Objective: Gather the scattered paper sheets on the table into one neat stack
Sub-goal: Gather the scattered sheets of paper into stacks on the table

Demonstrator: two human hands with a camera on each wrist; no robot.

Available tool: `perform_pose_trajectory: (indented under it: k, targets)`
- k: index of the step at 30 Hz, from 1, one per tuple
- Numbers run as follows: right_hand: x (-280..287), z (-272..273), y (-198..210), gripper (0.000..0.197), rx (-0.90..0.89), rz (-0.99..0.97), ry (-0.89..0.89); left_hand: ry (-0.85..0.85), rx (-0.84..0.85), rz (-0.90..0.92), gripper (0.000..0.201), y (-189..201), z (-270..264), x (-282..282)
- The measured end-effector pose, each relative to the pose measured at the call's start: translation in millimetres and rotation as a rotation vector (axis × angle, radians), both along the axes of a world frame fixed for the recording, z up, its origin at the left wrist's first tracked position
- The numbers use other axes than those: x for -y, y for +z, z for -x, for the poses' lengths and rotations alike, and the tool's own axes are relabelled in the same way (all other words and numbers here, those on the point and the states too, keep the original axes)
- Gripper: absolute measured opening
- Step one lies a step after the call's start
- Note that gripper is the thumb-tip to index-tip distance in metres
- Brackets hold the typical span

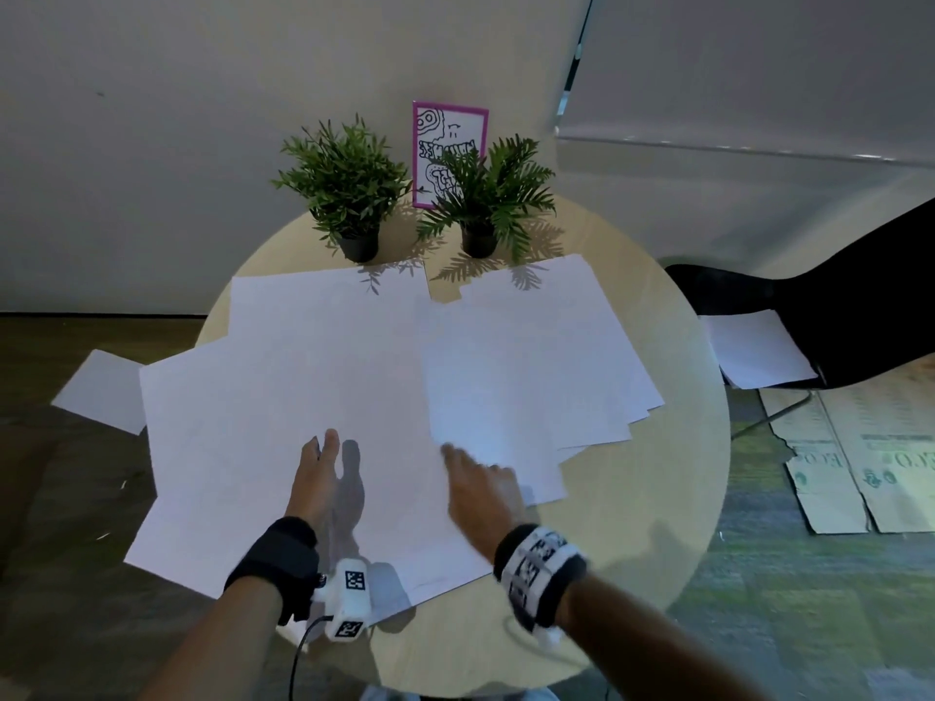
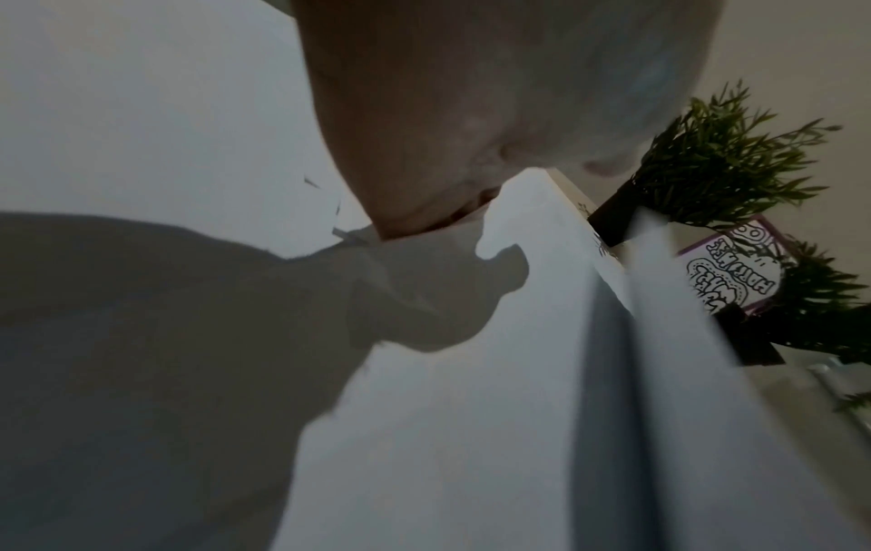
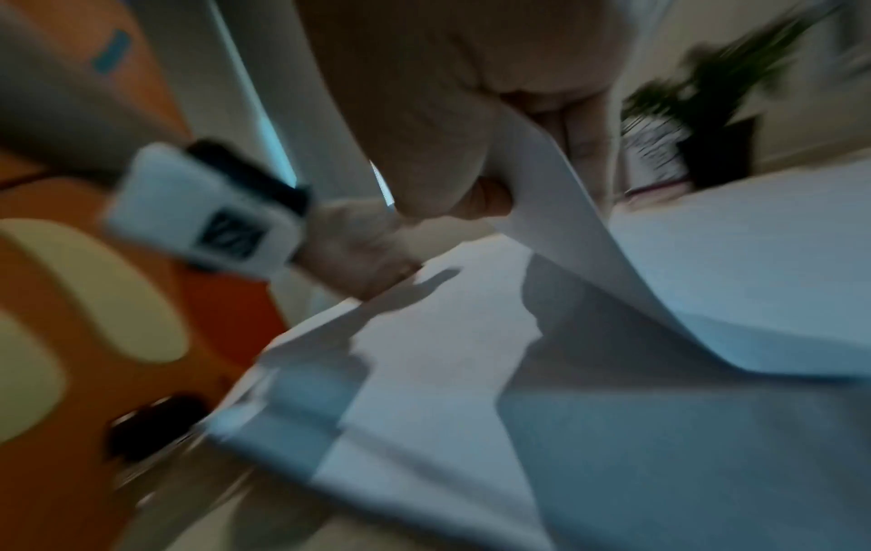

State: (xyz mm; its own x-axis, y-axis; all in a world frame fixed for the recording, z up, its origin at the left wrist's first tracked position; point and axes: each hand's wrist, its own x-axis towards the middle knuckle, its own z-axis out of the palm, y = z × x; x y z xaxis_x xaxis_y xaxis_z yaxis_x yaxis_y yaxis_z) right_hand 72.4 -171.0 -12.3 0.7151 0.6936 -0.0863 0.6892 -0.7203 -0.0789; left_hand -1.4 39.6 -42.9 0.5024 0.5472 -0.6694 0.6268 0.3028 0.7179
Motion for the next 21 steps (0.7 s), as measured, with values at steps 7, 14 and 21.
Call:
perform_pose_trajectory:
  k: [7,14,21]
  targets:
    - [-26,73,-23,0.030,-0.144,0.111,0.313,-0.092,0.014,-0.025,0.090,-2,5,1]
    - [-11,9,-7,0.051,-0.307,-0.173,0.021,-0.157,-0.035,-0.170,0.089,-2,4,11]
    - [11,-111,-38,0.053,-0.184,-0.005,-0.440,-0.252,0.110,-0.275,0.100,-5,9,7]
